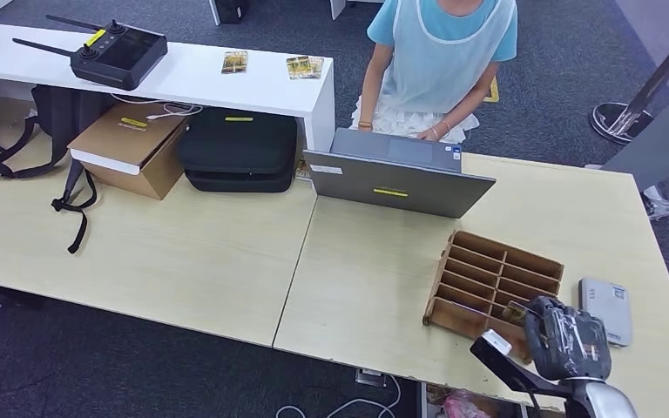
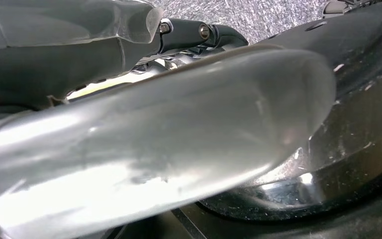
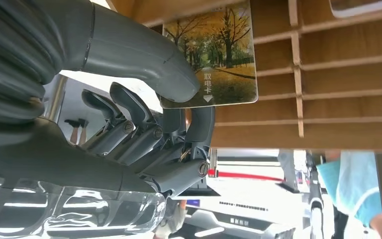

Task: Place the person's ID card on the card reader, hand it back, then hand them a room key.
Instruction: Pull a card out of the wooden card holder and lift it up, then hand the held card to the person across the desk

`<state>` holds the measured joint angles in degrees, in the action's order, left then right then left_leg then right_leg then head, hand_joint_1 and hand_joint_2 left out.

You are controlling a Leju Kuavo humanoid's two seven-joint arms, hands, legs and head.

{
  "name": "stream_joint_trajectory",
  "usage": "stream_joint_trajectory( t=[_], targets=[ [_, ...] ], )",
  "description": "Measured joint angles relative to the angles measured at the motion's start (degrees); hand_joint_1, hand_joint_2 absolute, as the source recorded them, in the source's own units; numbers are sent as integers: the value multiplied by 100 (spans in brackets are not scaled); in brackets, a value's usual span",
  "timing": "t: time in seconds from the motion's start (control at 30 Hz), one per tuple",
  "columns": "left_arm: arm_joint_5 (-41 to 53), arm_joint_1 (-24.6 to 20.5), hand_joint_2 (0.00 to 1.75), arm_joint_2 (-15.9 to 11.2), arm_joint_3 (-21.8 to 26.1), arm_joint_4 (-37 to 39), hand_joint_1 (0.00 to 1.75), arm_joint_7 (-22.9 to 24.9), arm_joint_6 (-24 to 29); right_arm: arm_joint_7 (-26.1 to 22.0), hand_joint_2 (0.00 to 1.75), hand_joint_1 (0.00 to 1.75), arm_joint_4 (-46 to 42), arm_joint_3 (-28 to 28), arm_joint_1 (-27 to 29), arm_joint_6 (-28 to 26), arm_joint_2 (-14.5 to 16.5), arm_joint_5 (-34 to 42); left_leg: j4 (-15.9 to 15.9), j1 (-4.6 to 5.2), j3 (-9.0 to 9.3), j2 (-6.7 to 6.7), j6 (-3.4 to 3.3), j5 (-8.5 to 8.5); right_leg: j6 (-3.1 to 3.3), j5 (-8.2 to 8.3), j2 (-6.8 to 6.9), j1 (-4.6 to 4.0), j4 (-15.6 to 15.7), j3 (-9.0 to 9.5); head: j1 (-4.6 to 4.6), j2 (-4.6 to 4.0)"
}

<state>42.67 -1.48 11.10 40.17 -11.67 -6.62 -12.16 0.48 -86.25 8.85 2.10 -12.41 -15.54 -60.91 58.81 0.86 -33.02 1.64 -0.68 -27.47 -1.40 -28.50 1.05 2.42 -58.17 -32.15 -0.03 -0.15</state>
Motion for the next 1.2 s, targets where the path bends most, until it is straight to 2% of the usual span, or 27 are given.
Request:
stream_joint_trajectory(
  t=[0.27,0.4,0.53,0.73,0.87,0.97,1.07,1.2],
  targets=[
    [37,1,0,7,9,-2,0,-16,4,-661,175,175,-85,-78,-247,-875,179,357,0,0,0,-1,-1,1,0,1,-2,1,-3,1,-1,0],
    [51,3,0,7,43,-2,0,-48,5,-947,175,175,-24,-63,-668,-1145,186,754,0,2,0,-3,-1,4,-1,6,-5,2,-4,0,0,0],
    [83,5,0,8,63,-2,0,-68,5,-1093,175,175,155,26,-1293,-1192,125,1079,1,3,-2,-5,-1,12,-4,12,-10,4,-6,-2,0,0],
    [184,2,0,8,76,-3,0,-88,-1,-1117,175,175,469,345,-2515,-1075,41,1240,1,7,-6,-7,-3,24,-6,22,-13,7,-11,-11,1,0],
    [285,-5,0,9,76,-4,0,-106,-17,-984,175,175,782,644,-3402,-761,22,1241,1,10,-15,-7,-2,30,-2,28,-13,10,-21,-18,0,0],
    [367,-19,0,7,76,-4,0,-107,-46,-865,175,175,1283,989,-4289,-421,42,1272,1,11,-18,-8,1,37,2,32,-15,12,-26,-26,0,0],
    [422,-29,0,4,76,-4,0,-107,-56,-789,175,175,1870,1333,-5112,-197,162,1356,1,11,-20,-2,4,44,3,33,-10,11,-28,-26,0,0],
    [461,-37,0,4,76,-4,0,-104,-57,-689,175,175,2700,1764,-5970,-50,531,1423,1,10,-21,-1,6,46,4,33,-10,11,-38,-30,-2,0]
  ],
)
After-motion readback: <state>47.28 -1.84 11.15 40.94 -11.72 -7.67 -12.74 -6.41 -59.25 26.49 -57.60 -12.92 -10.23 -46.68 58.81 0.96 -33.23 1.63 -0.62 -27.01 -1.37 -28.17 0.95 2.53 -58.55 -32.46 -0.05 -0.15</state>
